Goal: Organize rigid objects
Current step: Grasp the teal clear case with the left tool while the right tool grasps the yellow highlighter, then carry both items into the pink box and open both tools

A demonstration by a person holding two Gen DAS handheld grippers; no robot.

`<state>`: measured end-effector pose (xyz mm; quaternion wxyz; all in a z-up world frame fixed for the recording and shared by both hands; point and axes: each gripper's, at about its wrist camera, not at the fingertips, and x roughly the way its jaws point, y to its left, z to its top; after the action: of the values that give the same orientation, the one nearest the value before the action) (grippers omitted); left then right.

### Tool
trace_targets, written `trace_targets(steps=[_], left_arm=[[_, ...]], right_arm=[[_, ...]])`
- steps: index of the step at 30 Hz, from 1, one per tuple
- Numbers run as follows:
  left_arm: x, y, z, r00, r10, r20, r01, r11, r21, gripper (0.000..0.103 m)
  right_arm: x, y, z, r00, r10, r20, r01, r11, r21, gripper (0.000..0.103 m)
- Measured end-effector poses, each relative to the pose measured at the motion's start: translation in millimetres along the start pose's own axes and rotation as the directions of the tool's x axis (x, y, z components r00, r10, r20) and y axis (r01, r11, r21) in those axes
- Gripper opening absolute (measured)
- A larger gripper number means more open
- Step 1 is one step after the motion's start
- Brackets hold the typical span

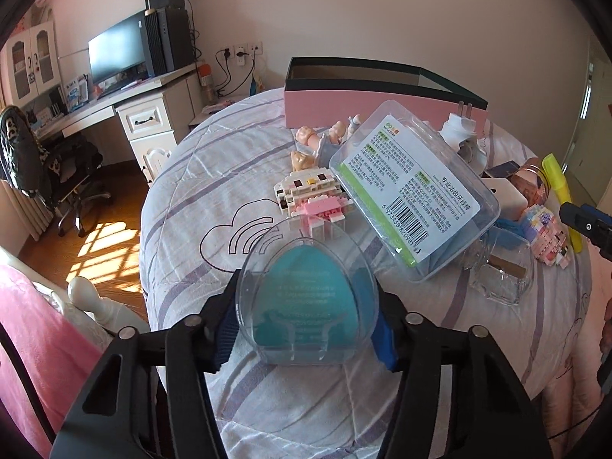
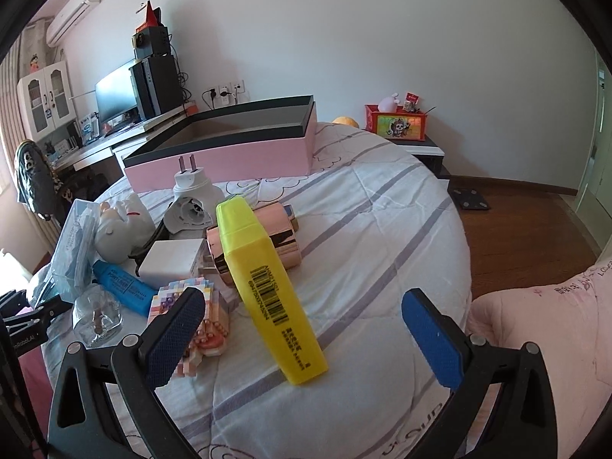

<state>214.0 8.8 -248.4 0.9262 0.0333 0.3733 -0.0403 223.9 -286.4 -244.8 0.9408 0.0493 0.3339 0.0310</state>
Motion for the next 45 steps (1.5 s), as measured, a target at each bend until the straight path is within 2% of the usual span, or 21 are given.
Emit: trace_targets(steps=[2,3,6,7,10,19,24,30,34,36,40,45], left_arm=[[-0.5,1.8,1.5,1.0,-0.009,0.004,0.009,1.0,-0.002,0.056],[-0.9,3.0,1.9,1.0,-0.016,0.009,0.016,1.0,-0.005,0.056],[-1.9,7.5,1.9,0.999,-0.031,0.017,0.032,0.999,-0.015,0.056],[-2.2,8.3,2.2,0.999,-0.032,0.017,0.032,0.999,-0.018,0.056],[-4.8,9.6,2.2,0.999,-0.042,0.024,0.043,0.999,-0.017,0.056],[-20.6,18.2,10.3,0.994,-0.098,0.054,0.1,0.994,-0.043,0.056],[-28.6,12.7,31.5,0.989,-0.117,0.091,0.119,0.993,-0.014,0.056],[-18.9,-2.9,85.9,0.979,-0.162,0.119,0.156,0.986,0.06,0.056],[-3.6,-19.8,134.6,0.97,-0.198,0.138,0.181,0.975,0.125,0.056],[12.3,-27.7,161.7,0.972,-0.194,0.136,0.174,0.974,0.147,0.056],[56.3,-40.3,212.2,0.979,-0.175,0.101,0.155,0.971,0.179,0.056],[115.5,-43.1,254.4,0.984,-0.177,0.008,0.174,0.974,0.144,0.056]], right_arm=[[7.0,-0.1,2.3,1.0,0.028,-0.002,-0.028,0.999,-0.015,0.097],[10.1,0.4,3.6,0.999,0.034,-0.006,-0.034,0.999,-0.021,0.09],[15.6,1.3,6.5,0.998,0.058,-0.014,-0.059,0.998,-0.036,0.05],[18.4,2.0,7.0,0.998,0.053,-0.024,-0.054,0.998,-0.044,0.04],[21.9,3.8,6.7,0.998,0.062,-0.032,-0.064,0.996,-0.063,0.026],[4.4,2.6,18.8,0.997,0.07,0.02,-0.069,0.995,-0.073,0.026],[-2.4,4.5,40.9,0.994,0.099,0.049,-0.094,0.991,-0.09,0.026],[6.9,21.6,84.7,0.982,0.175,0.067,-0.165,0.976,-0.14,0.026],[31.4,37.1,121.3,0.98,0.194,0.046,-0.183,0.967,-0.179,0.026],[49.3,43.7,141.2,0.979,0.202,0.023,-0.195,0.964,-0.182,0.026],[94.4,54.2,175.8,0.974,0.222,-0.044,-0.226,0.961,-0.162,0.026],[148.9,65.1,198.5,0.969,0.207,-0.132,-0.226,0.962,-0.154,0.026]])
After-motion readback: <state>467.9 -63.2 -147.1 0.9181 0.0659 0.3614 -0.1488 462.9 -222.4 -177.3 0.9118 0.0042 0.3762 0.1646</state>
